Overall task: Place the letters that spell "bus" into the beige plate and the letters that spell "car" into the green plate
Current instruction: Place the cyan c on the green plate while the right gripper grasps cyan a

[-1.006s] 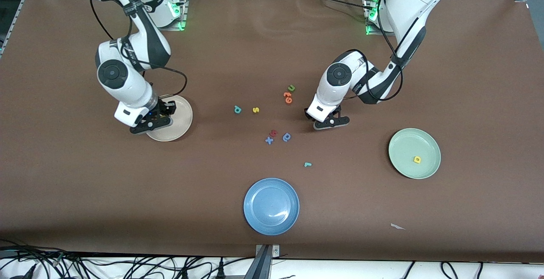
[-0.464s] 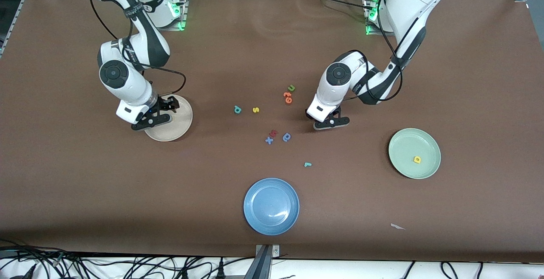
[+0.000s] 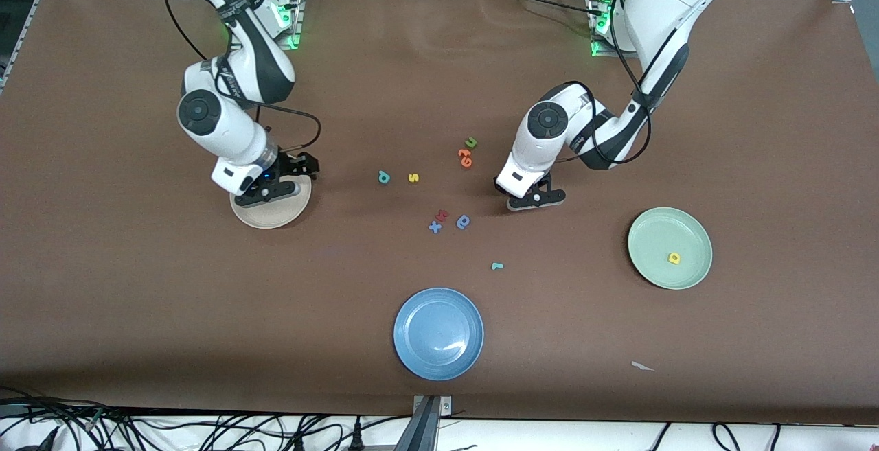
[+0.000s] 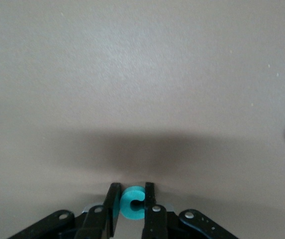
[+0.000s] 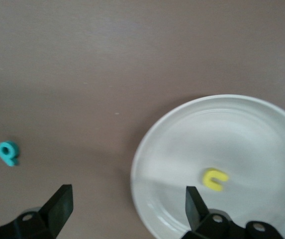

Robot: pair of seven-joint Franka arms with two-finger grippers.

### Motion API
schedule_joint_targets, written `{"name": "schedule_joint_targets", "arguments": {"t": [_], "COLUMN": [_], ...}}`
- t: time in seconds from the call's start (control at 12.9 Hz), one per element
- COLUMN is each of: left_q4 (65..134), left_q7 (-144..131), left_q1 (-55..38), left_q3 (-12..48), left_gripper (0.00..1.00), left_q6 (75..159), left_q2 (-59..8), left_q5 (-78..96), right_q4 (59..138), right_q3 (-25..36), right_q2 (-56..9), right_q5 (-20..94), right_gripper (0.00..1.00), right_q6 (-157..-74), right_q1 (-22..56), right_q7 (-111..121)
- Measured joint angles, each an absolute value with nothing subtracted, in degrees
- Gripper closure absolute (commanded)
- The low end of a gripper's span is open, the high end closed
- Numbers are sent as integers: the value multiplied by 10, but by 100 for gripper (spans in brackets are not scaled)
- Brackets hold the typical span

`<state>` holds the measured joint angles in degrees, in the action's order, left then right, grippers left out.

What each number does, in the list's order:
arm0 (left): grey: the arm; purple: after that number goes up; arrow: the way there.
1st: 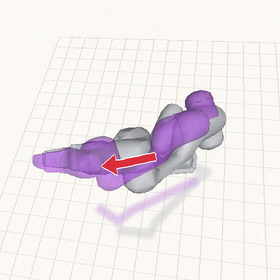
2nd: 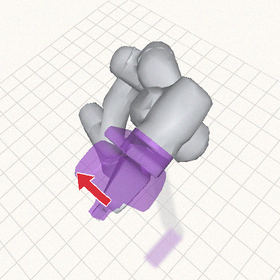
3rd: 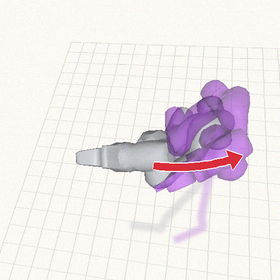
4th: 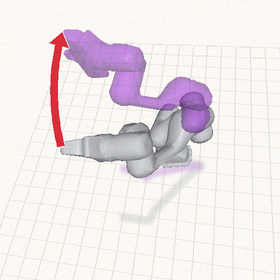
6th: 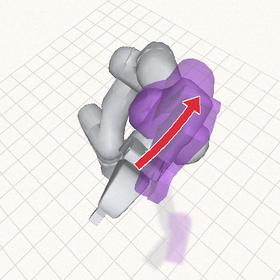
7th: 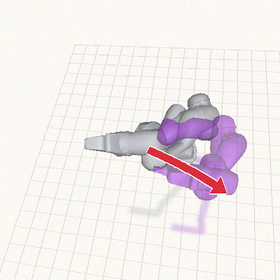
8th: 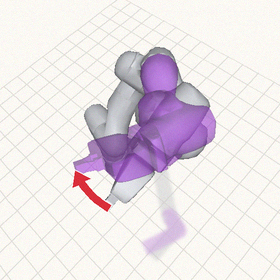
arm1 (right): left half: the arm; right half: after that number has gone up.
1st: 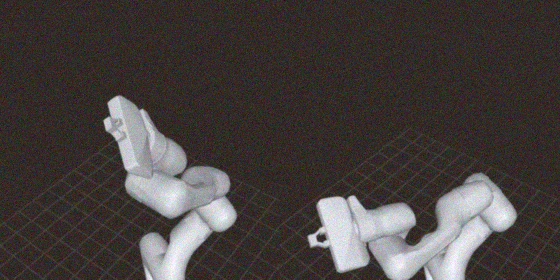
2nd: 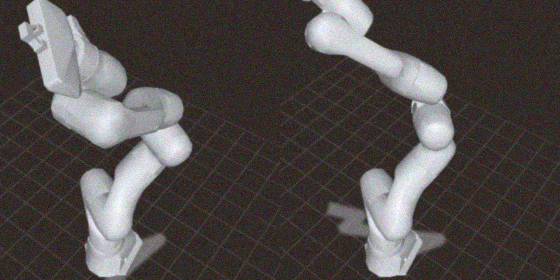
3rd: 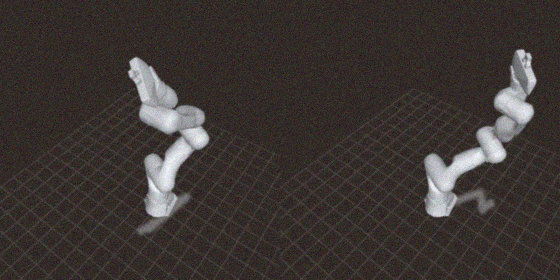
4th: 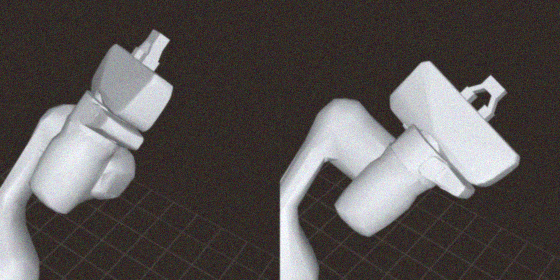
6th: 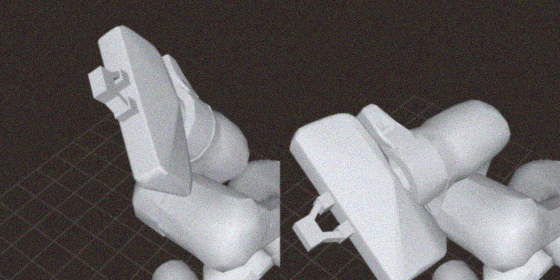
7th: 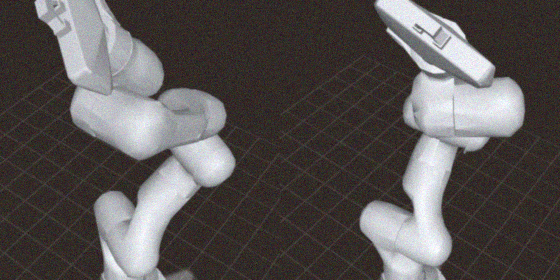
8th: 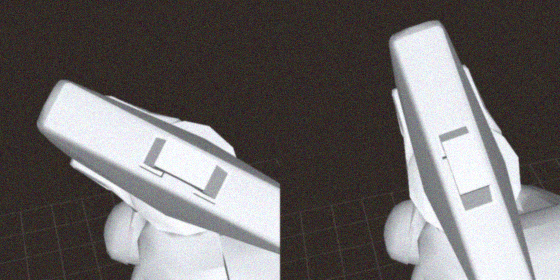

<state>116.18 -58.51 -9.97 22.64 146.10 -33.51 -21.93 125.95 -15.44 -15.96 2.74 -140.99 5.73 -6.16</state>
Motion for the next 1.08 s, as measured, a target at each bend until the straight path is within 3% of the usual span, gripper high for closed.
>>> {"name": "schedule_joint_targets", "arguments": {"t": [0.46, 0.85, 0.93, 1.01, 1.08], "left_q4": [1058, 1038, 1037, 1038, 1037], "left_q7": [-385, -135, -85, -35, 18], "left_q1": [9, 129, 147, 161, 172], "left_q3": [223, 220, 219, 218, 217], "left_gripper": [87, 82, 37, 0, 0], "left_q6": [1292, 1283, 1283, 1284, 1286], "left_q2": [-324, -321, -321, -323, -326], "left_q5": [-222, -225, -225, -226, -227], "right_q4": [1210, 1201, 1201, 1200, 1200], "right_q3": [-157, -157, -157, -157, -157], "right_q2": [-220, -288, -297, -303, -307], "right_q5": [16, -101, -105, -108, -116], "right_gripper": [0, 0, 0, 0, 0], "right_q6": [-1418, -1478, -1486, -1496, -1501], "right_q1": [172, 206, 211, 215, 220], "right_q7": [-246, -398, -409, -421, -433]}}
